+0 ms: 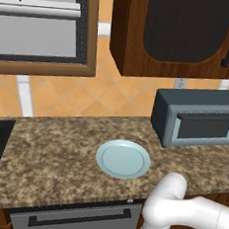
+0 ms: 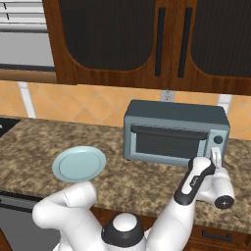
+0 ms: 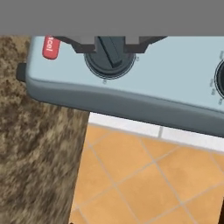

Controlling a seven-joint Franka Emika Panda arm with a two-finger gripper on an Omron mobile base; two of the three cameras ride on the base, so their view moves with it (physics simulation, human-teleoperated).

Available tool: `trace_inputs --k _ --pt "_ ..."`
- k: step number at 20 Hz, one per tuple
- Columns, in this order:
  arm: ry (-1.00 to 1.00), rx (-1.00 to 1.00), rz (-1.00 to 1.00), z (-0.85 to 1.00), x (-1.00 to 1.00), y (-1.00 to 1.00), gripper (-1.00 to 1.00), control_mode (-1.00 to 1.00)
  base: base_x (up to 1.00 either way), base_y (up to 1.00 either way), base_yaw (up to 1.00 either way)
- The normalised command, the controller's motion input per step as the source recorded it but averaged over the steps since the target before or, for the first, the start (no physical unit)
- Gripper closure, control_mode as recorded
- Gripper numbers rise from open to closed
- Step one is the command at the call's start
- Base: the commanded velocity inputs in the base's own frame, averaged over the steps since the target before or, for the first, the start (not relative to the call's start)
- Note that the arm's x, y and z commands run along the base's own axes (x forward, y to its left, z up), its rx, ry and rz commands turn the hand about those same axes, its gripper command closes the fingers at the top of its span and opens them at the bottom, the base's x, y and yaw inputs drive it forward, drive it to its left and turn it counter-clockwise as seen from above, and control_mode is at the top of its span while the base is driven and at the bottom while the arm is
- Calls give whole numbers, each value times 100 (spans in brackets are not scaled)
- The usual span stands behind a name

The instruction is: Pick up the kebab skewer and baguette bread, and place them inside the toaster oven. Close the toaster oven door and start by setting the timer.

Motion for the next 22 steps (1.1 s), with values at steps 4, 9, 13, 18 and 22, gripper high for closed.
trace_inputs --k 4,9,13,18,22 --pt "-1 0 0 15 66 13 100 -100 0 0 0" --pt "0 0 -2 39 76 3 100 -100 0 0 0" --pt "-1 2 -5 41 69 23 100 -100 0 0 0" --pt "-8 0 -11 19 67 50 100 -100 0 0 0" --pt "-12 0 -18 17 73 74 100 -100 0 0 0"
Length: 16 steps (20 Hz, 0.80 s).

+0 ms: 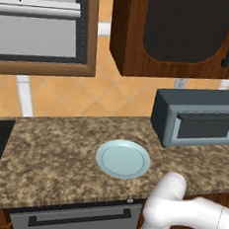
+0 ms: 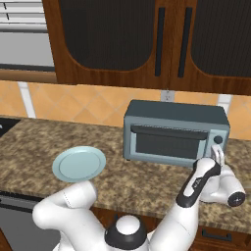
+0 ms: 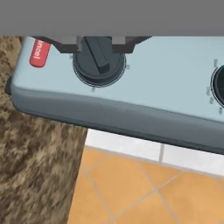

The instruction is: Pick up the kebab skewer and baguette bread, and place them inside the toaster oven. Close the toaster oven door and start by setting the timer.

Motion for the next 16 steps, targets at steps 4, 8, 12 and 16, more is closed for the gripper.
trace_inputs --k 4,8,12,16 --pt "-6 0 -20 31 78 34 100 -100 0 0 0" --pt "0 6 -11 48 60 1 100 -100 0 0 0" --pt "0 14 -4 47 36 0 100 -100 0 0 0" --pt "0 21 0 42 30 0 100 -100 0 0 0"
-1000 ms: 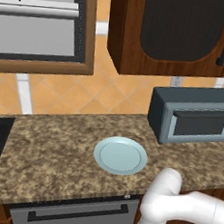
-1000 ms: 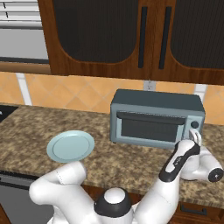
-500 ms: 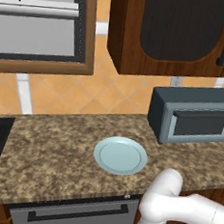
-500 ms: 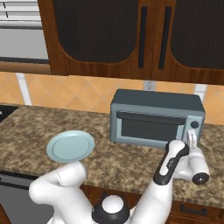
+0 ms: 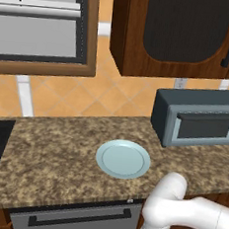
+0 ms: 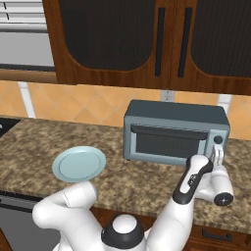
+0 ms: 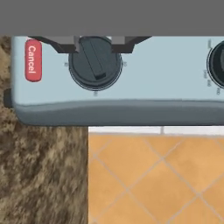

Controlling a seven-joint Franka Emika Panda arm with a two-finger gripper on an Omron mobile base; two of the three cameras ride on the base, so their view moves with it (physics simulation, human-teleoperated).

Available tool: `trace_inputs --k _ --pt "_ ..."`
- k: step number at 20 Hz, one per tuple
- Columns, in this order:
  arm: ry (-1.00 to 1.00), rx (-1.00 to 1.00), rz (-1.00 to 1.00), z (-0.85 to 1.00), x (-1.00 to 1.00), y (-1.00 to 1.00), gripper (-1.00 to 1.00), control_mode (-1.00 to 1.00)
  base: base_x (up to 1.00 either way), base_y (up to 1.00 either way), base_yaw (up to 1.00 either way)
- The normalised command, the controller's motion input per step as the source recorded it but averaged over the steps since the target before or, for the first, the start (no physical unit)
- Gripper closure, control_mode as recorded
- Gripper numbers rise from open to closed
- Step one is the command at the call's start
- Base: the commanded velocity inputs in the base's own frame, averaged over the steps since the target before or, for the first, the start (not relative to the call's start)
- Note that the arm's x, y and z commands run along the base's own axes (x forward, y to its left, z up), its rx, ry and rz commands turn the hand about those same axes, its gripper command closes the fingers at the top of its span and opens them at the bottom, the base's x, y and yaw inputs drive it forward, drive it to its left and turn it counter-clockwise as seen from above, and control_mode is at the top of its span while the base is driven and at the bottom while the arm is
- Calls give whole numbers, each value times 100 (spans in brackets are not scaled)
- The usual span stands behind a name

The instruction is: Pick up the kebab skewer and baguette bread, and place them inside the toaster oven. Close the toaster oven door and start by setting the timer.

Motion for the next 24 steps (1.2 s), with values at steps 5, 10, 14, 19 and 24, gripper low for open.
trace_inputs --k 5,10,14,19,24 --pt "-1 18 -3 22 46 1 100 -100 0 0 0" --pt "-1 19 -7 24 47 0 100 -100 0 0 0" --pt "0 24 -7 18 32 0 100 -100 0 0 0" --pt "0 29 -9 6 24 0 100 -100 0 0 0" --pt "0 27 -11 2 33 0 100 -100 0 0 0"
